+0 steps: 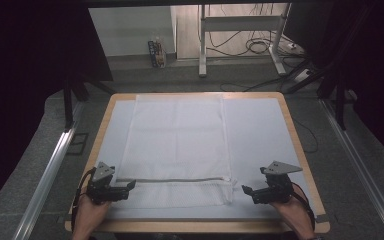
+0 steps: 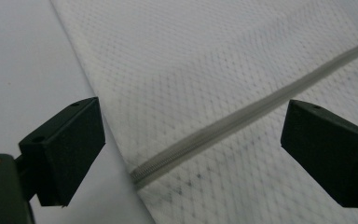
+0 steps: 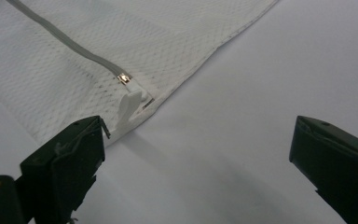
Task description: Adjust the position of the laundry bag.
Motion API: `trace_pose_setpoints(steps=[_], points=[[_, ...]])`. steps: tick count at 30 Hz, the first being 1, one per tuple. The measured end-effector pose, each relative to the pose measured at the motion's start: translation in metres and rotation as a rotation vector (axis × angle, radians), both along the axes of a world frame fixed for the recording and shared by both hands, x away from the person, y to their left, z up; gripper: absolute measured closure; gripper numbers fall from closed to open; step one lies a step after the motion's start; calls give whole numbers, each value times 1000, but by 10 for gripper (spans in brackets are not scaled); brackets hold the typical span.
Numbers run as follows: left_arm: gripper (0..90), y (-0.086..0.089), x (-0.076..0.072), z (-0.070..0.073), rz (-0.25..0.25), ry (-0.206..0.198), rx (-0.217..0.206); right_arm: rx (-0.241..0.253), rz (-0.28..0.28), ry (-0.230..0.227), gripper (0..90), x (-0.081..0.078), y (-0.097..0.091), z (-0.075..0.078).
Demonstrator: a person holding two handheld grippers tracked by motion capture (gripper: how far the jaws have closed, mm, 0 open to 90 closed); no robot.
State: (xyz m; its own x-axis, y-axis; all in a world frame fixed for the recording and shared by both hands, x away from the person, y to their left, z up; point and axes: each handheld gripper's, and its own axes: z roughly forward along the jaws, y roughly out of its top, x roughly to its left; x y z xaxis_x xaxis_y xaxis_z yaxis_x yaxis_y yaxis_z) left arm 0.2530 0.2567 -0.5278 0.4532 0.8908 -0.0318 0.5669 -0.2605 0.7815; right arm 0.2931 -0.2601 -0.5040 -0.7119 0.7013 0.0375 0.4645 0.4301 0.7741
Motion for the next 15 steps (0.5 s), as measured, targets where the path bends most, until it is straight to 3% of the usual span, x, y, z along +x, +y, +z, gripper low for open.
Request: trace_pose_setpoints(steps=[5,8,10,15], points=[[73,1,9,0,7,15,-19,12,-20,-16,9,6,3,1],[77,3,14,1,6,19,-32,41,-38,1,9,11,3,1],[72,3,17,1,3,16,-35,34,-40,21,22,15,3,1],[61,1,28,1,-16,14,-8,30,-39,21,88,19,5,3]])
